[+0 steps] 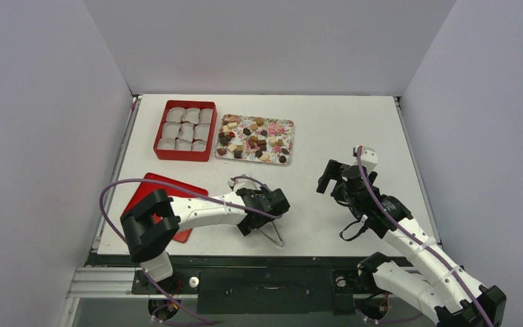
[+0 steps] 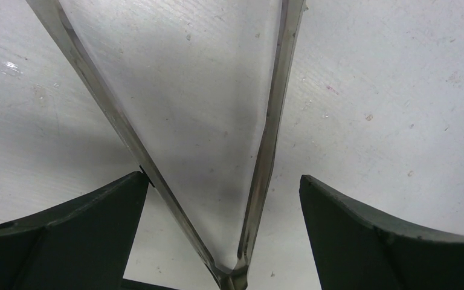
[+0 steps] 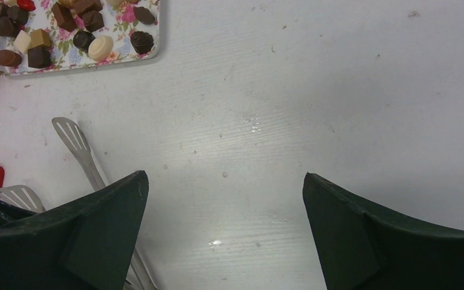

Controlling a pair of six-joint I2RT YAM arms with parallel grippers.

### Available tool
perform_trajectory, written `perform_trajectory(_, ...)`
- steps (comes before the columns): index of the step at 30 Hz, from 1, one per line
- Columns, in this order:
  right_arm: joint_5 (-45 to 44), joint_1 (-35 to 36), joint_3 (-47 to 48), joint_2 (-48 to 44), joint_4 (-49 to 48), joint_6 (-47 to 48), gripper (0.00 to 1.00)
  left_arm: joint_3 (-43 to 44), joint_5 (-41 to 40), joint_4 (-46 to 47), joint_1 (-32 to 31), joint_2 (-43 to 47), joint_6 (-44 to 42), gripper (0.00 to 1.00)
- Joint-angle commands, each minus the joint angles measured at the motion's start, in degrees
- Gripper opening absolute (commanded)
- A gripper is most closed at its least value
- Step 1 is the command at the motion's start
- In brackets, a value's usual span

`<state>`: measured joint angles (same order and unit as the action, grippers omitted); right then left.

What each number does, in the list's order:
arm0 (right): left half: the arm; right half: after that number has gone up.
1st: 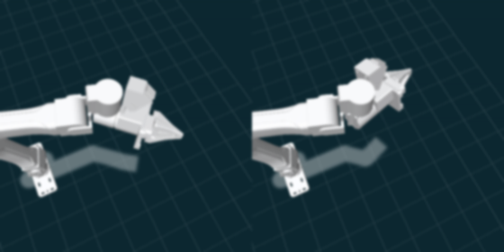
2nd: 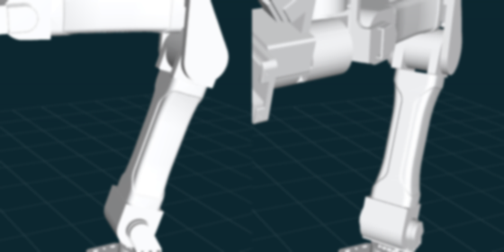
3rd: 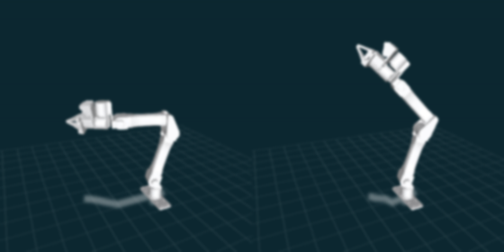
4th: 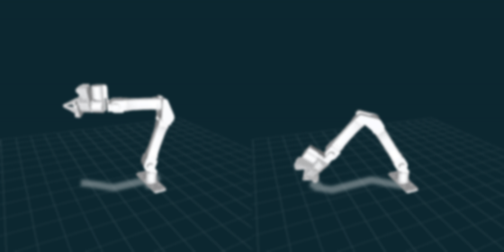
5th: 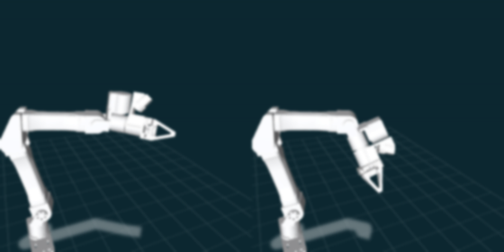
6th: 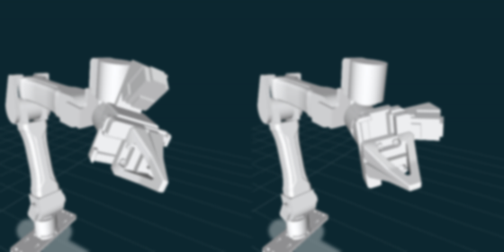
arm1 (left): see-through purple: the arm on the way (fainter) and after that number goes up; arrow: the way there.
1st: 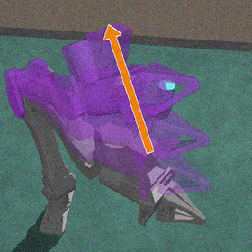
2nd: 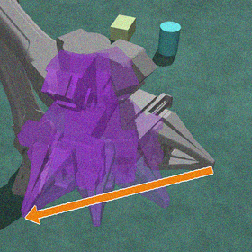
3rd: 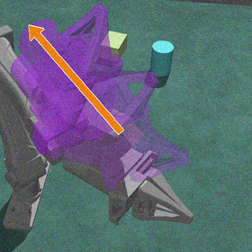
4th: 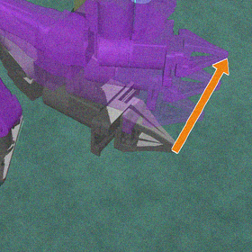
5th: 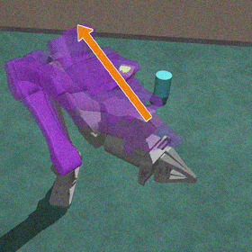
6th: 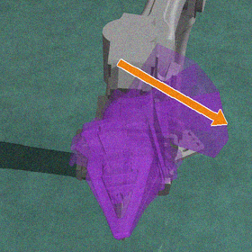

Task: Pack the chocolate
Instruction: Adjust the clamp at the center of the board.

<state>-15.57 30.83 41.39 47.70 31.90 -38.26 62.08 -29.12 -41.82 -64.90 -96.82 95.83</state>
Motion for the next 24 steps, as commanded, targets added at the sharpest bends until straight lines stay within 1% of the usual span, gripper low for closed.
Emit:
perform_trajectory(1,-1.5,0.3,-0.6,-1.1,0.1,-0.6,0.95,1.5,0.5,2.5,0.6,-2.1,-0.5,0.96)
perform_trajectory(9,-2.1,0.0,-0.8,-1.5,0.1,-0.7,0.95,3.7,2.8,2.7,1.8,-6.2,-5.1,0.98)
perform_trajectory(12,-2.2,-0.2,-1.3,-2.0,0.1,-1.1,0.95,4.6,4.0,3.0,2.0,-7.6,-9.0,0.91)
perform_trajectory(13,-2.2,-0.2,-1.4,-2.1,0.1,-1.1,0.94,4.7,4.2,3.2,2.2,-7.9,-10.1,0.87)
perform_trajectory(15,-2.4,-0.2,-1.6,-2.5,0.1,-1.2,0.94,4.8,4.9,4.1,2.4,-8.5,-13.0,0.83)
perform_trajectory(19,-2.9,-0.3,-2.0,-3.3,0.0,-1.5,0.94,3.9,6.0,6.8,2.3,-8.2,-21.0,0.79)
perform_trajectory(22,-3.1,-0.5,-2.2,-3.0,-0.4,-1.6,0.94,2.3,7.3,10.0,2.1,-6.7,-30.8,0.78)
perform_trajectory(24,-3.2,-0.5,-2.3,-2.8,-0.7,-1.7,0.94,1.5,9.1,14.3,1.9,-5.8,-38.1,0.77)
